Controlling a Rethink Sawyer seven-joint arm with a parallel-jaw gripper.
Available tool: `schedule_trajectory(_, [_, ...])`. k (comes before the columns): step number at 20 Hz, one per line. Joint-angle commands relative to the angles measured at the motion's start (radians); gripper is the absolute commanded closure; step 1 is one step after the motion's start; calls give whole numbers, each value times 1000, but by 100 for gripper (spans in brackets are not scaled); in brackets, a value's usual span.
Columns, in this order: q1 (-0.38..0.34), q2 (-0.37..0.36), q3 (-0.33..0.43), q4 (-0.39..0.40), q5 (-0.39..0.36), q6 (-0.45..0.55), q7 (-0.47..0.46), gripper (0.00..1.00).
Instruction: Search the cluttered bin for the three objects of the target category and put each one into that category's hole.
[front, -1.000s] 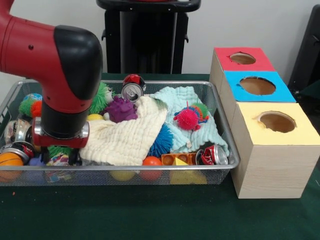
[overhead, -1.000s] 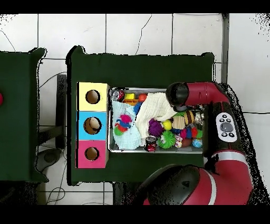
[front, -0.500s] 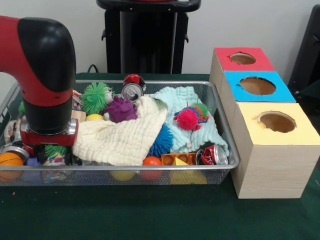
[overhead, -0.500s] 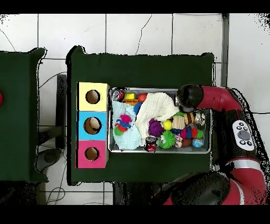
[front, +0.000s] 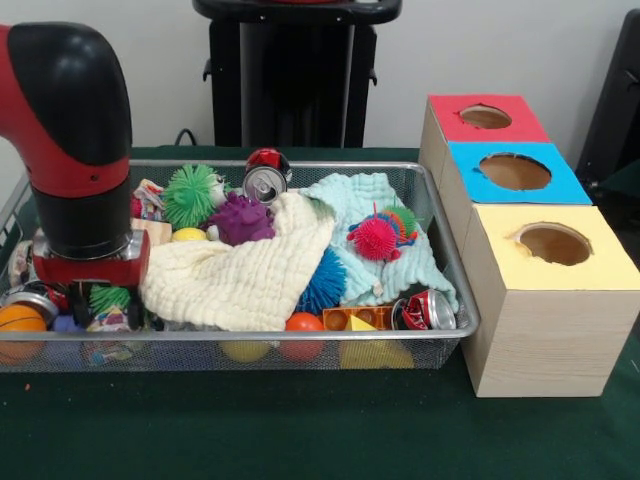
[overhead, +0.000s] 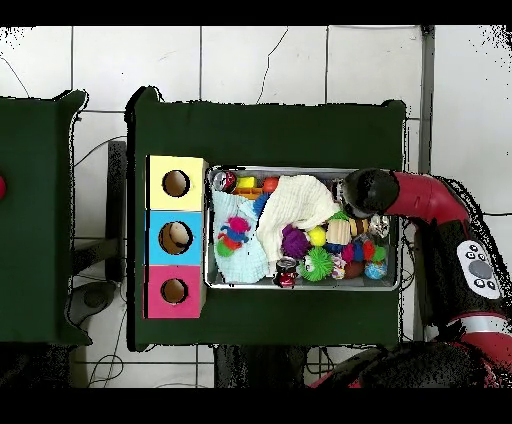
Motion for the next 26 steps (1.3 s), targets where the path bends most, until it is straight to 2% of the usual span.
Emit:
schedule_trajectory(1, [-38,111,125,127,-78,-185,-278,0])
schedule_trajectory(5, [-55,114,148,138,-91,-219,-266,0])
schedule_trajectory(6, [-59,115,153,141,-94,-227,-263,100])
schedule_trajectory(19, [-68,121,179,148,-133,-259,-254,100])
schedule_trajectory(23, [-48,116,164,131,-132,-235,-225,100])
schedule_trajectory(26, [-49,96,167,136,-113,-192,-237,100])
